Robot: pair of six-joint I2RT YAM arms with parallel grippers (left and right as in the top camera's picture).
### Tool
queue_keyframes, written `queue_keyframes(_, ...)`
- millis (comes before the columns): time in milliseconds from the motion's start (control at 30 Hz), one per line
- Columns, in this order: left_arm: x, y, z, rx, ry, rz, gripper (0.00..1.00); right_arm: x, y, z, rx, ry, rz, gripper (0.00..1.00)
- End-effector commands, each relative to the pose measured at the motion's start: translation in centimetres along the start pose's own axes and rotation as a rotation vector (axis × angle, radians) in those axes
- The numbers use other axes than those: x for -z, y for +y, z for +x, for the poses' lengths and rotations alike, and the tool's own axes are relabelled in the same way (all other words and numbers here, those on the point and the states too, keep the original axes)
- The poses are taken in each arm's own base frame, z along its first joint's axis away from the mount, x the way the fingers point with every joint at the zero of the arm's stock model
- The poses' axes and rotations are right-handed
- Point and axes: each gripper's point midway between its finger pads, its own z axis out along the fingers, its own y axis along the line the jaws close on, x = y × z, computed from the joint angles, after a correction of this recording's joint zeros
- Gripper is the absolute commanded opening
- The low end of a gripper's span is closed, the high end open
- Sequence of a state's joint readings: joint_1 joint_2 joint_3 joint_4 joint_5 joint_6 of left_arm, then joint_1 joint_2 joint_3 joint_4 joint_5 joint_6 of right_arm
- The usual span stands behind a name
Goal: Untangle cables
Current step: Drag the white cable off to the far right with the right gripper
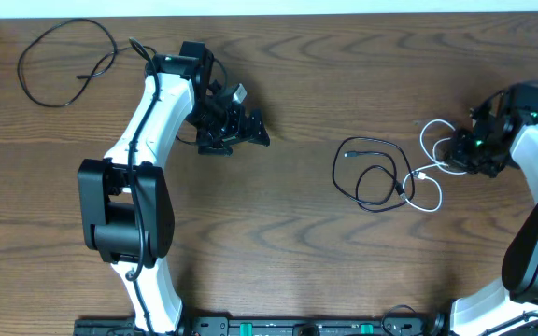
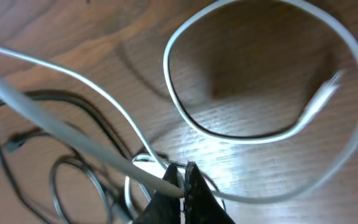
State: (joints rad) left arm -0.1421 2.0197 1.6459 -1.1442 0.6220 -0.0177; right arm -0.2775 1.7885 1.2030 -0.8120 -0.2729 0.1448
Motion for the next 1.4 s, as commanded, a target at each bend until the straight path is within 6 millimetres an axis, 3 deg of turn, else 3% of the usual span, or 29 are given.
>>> queue_keyframes(0, -0.3, 0.4, 0.2, -0.01, 0.01, -0.013, 0.98, 5.1, 1.3, -3.3, 0.002, -0.133, -0.006, 0.01)
queue_keyframes(200, -0.3, 0.4, 0.1, -0.011, 0.009, -0.013, 0.98, 15.0, 2.7, -5.5, -0.025, -0.335, -0.024, 0.01)
queue_keyframes(367, -0.3, 0.4, 0.1, -0.011, 0.008, -0.013, 0.98, 23.3, 4.2, -5.5, -0.011, -0.56, -0.049, 0.01)
queue_keyframes(467, -0.3, 0.4, 0.1, -0.011, 0.007, -0.014, 0.98, 27.5, 5.0, -4.6, -0.027, -0.683, -0.077, 0.01)
queue_keyframes(600, -0.3, 0.4, 0.1, -0.012, 0.007, -0.013, 0.98, 30.8, 6.6, -3.2, -0.012, -0.774, -0.145, 0.01)
queue_keyframes(833, -0.3, 0.4, 0.1, -0.011, 0.008, -0.013, 0.98, 34.6, 9.2, -1.2, 0.054, -0.868, -0.269, 0.01)
queue_keyframes(967, -0.3, 0.4, 0.1, -0.011, 0.008, -0.013, 0.98, 36.9, 9.3, -1.3, 0.039, -0.962, -0.273, 0.01)
queue_keyframes(1100, -0.3, 0.4, 0.1, -0.011, 0.008, -0.013, 0.98, 36.8, 5.6, -2.1, -0.077, -1.01, -0.082, 0.01)
queue_keyframes(1367, -0.3, 0.4, 0.1, -0.011, 0.008, -0.013, 0.98, 31.9, -3.2, -3.0, -0.329, -0.856, 0.323, 0.01)
